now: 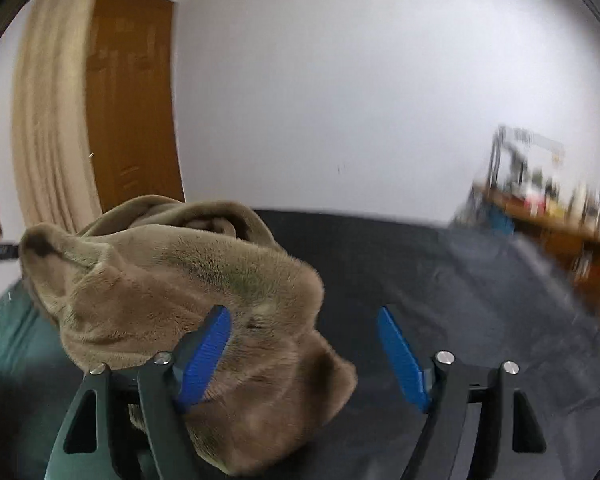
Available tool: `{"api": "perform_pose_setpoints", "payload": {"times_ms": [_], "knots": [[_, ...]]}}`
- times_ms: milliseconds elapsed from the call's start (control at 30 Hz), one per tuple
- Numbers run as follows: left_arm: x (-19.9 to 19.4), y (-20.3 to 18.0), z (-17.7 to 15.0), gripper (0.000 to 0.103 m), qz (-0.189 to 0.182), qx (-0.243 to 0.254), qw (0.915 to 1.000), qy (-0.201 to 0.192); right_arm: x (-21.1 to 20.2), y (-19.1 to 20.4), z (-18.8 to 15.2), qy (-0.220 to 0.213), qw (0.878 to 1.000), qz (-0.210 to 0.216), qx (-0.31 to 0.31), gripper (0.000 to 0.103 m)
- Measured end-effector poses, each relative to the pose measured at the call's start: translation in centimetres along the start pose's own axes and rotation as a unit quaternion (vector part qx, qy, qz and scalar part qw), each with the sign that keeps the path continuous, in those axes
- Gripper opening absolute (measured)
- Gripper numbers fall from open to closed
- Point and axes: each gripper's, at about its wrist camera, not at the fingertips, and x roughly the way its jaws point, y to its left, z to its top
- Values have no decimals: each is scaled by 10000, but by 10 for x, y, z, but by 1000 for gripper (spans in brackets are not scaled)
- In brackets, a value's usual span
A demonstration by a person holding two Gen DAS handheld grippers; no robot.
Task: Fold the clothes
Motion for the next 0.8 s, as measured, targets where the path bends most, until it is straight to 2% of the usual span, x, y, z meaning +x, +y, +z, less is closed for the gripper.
{"api": "perform_pose_setpoints", "payload": {"times_ms": [67,200,400,500,533,567,600,667,733,800], "knots": [[4,2,0,27,-10,13,10000,10,-8,1,6,-139,9989,134,-423,78],[7,3,2,27,-34,34,10000,-23,-26,35,15,-286,9884,721,-1307,78],[6,5,2,27,-56,20,10000,-27,19,72,10,184,9647,1227,-2324,78],[6,9,4,29,-13,8,10000,-14,54,74,10,572,9603,1518,-2268,78],[6,11,4,30,2,-21,10000,-1,62,74,12,671,9609,1581,-2170,66],[6,13,4,30,14,-42,10000,7,69,73,16,770,9623,1673,-1999,36],[6,15,3,30,26,-54,10000,10,68,72,21,769,9636,1767,-1853,27],[7,21,1,31,34,-77,10000,31,57,69,35,581,9641,2065,-1565,18],[9,27,-1,32,9,-153,9999,49,37,65,54,193,9611,2439,-1277,17],[10,33,-4,33,-64,-297,9995,20,24,60,74,-237,9637,2478,-969,17]]}}
